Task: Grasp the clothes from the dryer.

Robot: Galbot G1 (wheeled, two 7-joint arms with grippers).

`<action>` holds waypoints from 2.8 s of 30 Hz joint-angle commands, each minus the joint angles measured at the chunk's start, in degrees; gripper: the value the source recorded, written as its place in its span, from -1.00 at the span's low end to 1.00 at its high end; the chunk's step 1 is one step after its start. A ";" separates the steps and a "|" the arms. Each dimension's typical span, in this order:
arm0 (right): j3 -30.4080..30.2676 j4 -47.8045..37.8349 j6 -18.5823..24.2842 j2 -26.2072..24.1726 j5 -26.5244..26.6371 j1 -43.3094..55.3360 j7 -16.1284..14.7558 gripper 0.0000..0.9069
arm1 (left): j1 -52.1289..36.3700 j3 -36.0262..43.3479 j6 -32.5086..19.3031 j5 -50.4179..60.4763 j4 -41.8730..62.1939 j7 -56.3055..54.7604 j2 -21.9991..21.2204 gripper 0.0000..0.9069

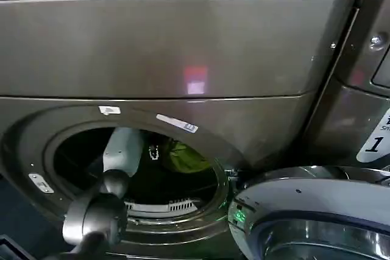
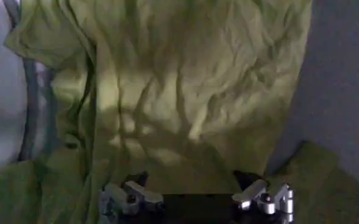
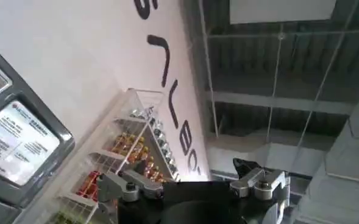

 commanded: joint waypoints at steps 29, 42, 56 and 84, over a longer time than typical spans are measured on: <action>-1.44 1.21 0.47 -0.09 -0.03 0.00 -0.32 1.00 | -0.97 4.34 5.51 -14.82 5.36 5.90 2.31 0.10; -1.56 1.54 0.51 0.13 -0.02 -0.04 -0.33 1.00 | -0.81 4.13 5.55 -14.69 5.33 5.60 2.64 -0.45; -2.11 1.68 0.60 0.28 -0.12 0.27 -0.36 1.00 | -1.03 3.80 4.43 -14.61 5.11 4.53 3.27 -1.00; -1.75 0.86 0.98 0.30 0.44 0.28 -0.40 1.00 | 6.50 7.12 25.40 -33.90 -13.46 -31.98 0.74 -1.00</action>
